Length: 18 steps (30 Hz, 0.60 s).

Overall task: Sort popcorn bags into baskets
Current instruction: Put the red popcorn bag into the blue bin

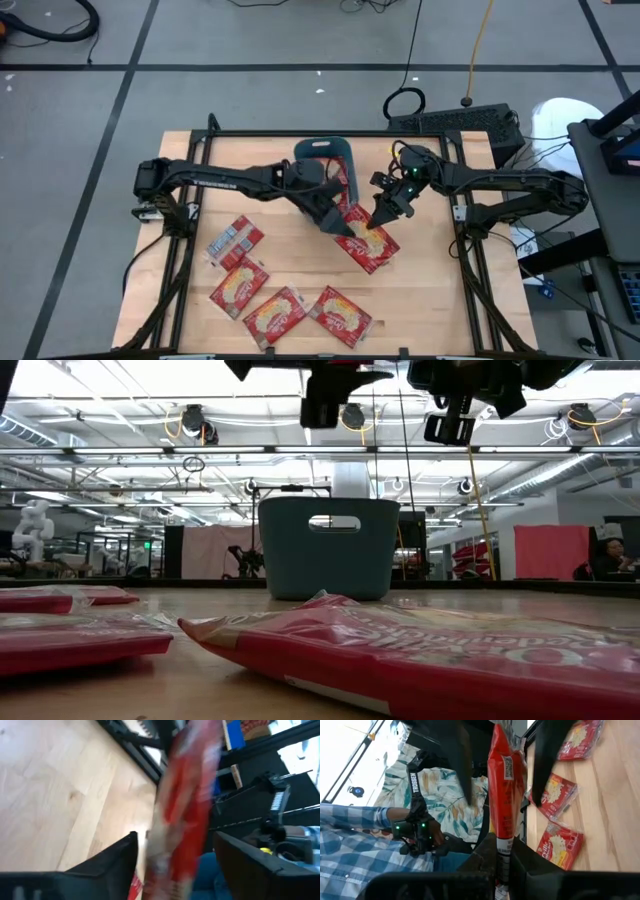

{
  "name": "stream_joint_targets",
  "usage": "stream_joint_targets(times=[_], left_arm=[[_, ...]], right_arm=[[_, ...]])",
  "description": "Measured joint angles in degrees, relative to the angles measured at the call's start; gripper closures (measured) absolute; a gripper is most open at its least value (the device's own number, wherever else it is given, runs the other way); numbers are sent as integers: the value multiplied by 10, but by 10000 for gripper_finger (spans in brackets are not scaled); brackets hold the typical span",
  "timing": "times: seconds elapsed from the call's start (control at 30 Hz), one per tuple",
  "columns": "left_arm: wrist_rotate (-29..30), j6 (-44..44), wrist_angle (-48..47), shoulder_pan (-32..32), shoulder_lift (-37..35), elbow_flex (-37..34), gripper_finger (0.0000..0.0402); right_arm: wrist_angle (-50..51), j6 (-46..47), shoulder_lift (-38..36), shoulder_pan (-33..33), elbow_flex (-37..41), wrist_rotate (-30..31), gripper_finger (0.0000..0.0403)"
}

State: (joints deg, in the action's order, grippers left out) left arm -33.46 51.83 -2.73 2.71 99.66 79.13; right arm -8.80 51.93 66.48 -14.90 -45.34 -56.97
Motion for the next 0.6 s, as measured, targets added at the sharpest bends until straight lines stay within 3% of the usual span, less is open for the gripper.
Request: stream_joint_targets(times=[0.23, 0.4, 0.5, 0.6], left_arm=[[4, -10, 0, -6, 10, 0, 261], [-3, -5, -2, -3, 10, 0, 366], [-27, 4, -7, 3, 10, 0, 379], [-47, 27, -9, 11, 4, 0, 365]], right_arm=[[1, -18, 0, 0, 0, 2, 397], [11, -32, -1, 0, 0, 52, 394], [11, -25, -1, 1, 0, 82, 377], [7, 1, -5, 1, 0, 122, 343]])
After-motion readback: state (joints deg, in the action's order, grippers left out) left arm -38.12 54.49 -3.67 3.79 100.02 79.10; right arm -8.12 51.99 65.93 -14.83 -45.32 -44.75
